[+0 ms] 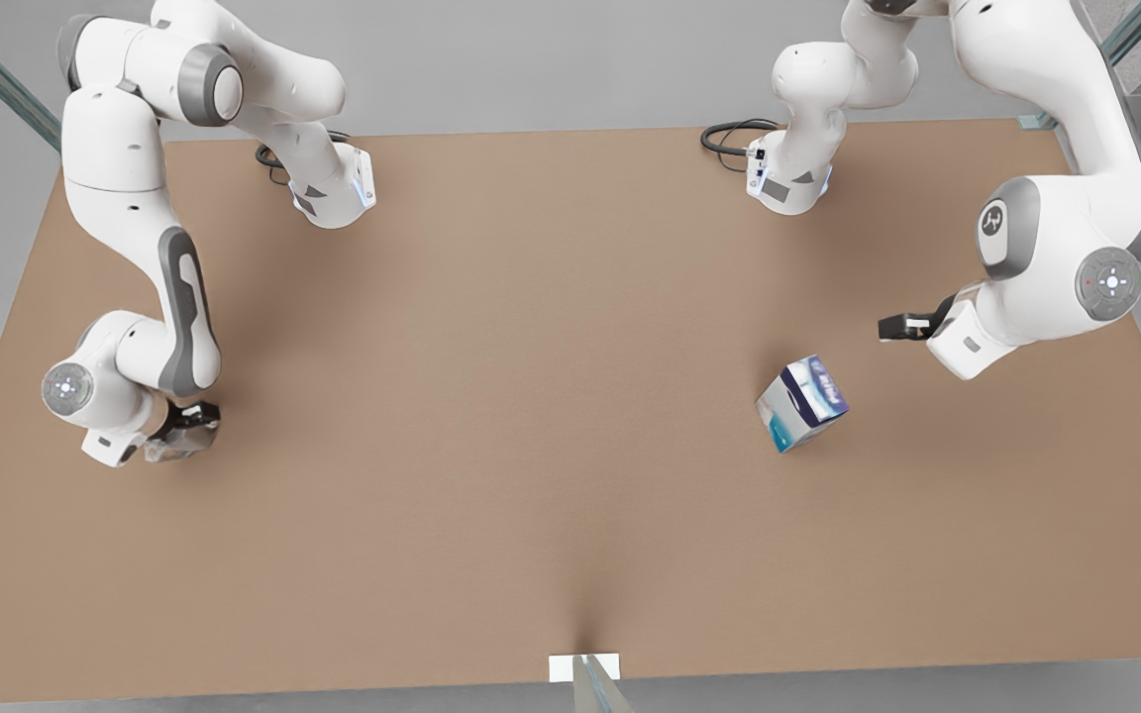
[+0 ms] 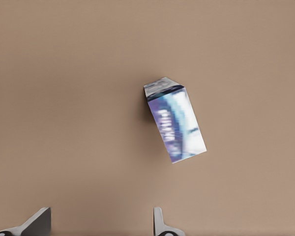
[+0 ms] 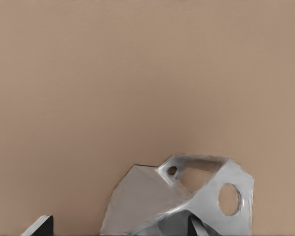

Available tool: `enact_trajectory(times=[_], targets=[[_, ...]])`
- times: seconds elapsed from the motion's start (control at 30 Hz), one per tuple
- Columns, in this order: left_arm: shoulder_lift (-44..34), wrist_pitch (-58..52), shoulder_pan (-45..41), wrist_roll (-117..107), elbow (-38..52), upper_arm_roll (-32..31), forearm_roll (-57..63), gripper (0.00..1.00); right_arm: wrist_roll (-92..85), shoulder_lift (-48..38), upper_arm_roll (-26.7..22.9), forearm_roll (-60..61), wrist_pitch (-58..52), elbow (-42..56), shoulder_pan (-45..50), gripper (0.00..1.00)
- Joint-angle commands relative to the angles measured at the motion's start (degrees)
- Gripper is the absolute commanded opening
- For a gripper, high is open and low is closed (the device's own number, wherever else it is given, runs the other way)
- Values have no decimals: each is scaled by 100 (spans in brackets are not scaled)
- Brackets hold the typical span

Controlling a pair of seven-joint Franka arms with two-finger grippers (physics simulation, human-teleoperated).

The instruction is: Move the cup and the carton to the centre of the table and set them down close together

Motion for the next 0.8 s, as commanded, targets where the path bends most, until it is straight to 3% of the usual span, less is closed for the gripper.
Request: enact_trajectory(times=[0.0,0.27,0.37,0.4,0.43,0.47,0.53,0.6,0.63,0.77], targets=[[0,-6,0,0,0,0,0,100,-33,1,0,3,0,2,0,100],[8,20,0,0,9,0,0,100,-788,-43,0,20,-308,11,0,100],[17,12,0,0,0,0,0,100,-1219,-34,-9,20,-290,11,8,90],[17,21,0,0,0,9,0,100,-1228,-34,-9,20,-290,11,8,81],[17,21,0,0,0,9,0,100,-1280,-34,-9,12,-290,11,8,64],[17,12,0,0,0,0,0,100,-1351,-34,-9,20,-290,11,8,54],[17,12,0,0,0,9,0,100,-1368,-25,-53,20,-290,11,8,47],[17,-6,0,0,9,9,0,100,-1685,-17,-97,29,-290,2,0,25],[17,-6,0,-9,9,9,0,100,-1720,-17,-106,29,-299,2,0,21],[17,3,0,0,9,9,0,100,-1703,-17,-106,47,-308,19,0,21]])
